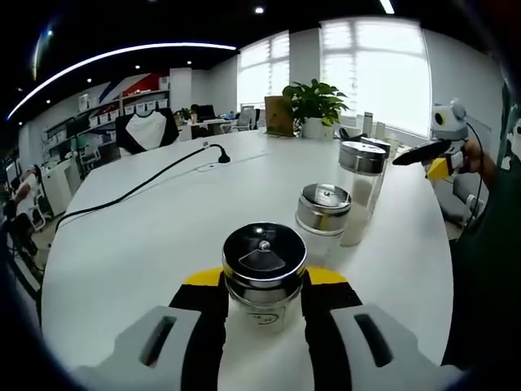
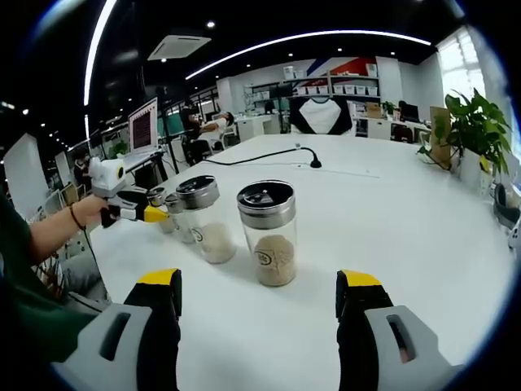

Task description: Rotate the seasoning bottle until the label or dispensing opening points toward the visible target arrow and the bottle remains upright within the marked orientation range

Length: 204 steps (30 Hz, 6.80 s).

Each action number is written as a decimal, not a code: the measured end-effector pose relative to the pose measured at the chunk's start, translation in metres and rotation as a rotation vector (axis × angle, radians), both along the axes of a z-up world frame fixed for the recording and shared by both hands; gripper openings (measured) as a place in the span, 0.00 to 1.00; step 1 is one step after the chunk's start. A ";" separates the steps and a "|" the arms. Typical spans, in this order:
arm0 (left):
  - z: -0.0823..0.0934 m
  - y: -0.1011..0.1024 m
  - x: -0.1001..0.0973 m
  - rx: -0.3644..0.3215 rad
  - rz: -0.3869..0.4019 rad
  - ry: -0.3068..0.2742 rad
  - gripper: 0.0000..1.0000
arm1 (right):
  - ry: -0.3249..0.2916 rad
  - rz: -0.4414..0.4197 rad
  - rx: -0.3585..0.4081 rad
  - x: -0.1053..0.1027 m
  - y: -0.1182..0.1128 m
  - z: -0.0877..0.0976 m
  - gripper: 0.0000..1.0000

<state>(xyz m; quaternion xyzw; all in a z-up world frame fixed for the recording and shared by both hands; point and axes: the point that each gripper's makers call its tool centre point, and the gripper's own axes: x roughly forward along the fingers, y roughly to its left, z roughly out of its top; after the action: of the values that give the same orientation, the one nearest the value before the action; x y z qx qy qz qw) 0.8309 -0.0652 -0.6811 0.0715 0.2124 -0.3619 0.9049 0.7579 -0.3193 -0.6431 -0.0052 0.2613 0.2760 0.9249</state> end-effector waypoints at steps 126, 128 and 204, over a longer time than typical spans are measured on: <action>0.003 0.000 -0.010 0.058 -0.266 0.006 0.55 | 0.013 -0.009 -0.008 -0.004 -0.005 -0.003 0.78; 0.000 0.000 -0.011 0.067 -0.291 0.007 0.55 | 0.010 -0.009 -0.009 -0.004 -0.005 -0.002 0.78; -0.003 -0.001 -0.007 -0.031 -0.012 0.037 0.35 | 0.028 -0.016 -0.017 -0.006 -0.009 -0.007 0.77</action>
<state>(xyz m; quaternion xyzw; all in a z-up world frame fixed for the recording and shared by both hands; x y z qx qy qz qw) 0.8236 -0.0662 -0.6845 0.0521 0.2228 -0.3717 0.8997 0.7516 -0.3287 -0.6498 -0.0069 0.2765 0.2664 0.9233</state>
